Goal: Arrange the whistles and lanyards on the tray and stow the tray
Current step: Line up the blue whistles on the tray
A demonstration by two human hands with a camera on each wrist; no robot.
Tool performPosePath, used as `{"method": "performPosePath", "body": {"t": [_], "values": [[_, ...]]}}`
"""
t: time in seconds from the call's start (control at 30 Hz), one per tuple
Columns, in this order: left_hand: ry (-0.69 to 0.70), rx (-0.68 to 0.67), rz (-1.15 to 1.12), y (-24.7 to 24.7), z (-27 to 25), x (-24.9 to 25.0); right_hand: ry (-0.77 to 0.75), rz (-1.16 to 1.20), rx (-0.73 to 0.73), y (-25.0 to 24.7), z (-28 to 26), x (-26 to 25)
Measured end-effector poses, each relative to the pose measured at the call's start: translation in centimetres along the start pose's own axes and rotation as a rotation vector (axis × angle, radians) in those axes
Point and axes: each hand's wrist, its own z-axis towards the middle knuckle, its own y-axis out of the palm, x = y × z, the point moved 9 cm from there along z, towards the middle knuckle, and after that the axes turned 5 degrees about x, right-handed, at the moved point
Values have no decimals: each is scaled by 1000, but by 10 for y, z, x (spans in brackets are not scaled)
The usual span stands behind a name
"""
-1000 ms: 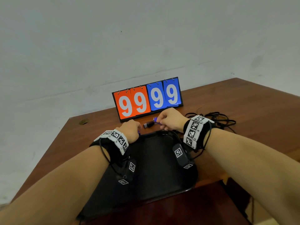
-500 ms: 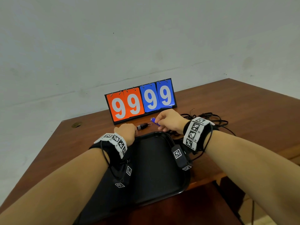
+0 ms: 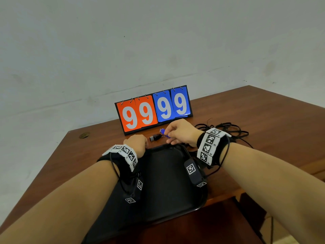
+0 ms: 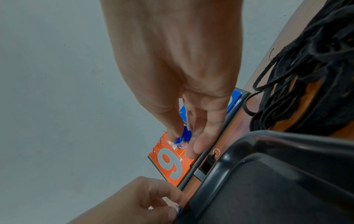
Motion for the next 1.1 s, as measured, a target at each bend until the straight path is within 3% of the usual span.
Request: {"method": "performPosePath", "body": {"t": [0.33, 0.47, 0.73, 0.93, 1.1], "values": [[44, -27, -14, 1, 1, 1, 10, -3, -21, 5, -1, -2], [45, 28, -78, -9, -3, 4, 19, -9, -12, 4, -4, -6], [46, 240, -431, -53, -39, -8, 60, 47, -17, 16, -27, -34], [-46, 245, -710, -71, -73, -36, 57, 12, 6, 37, -41, -62], [-61, 223, -800, -78, -96, -61, 1, -25, -15, 59, -49, -84]]}}
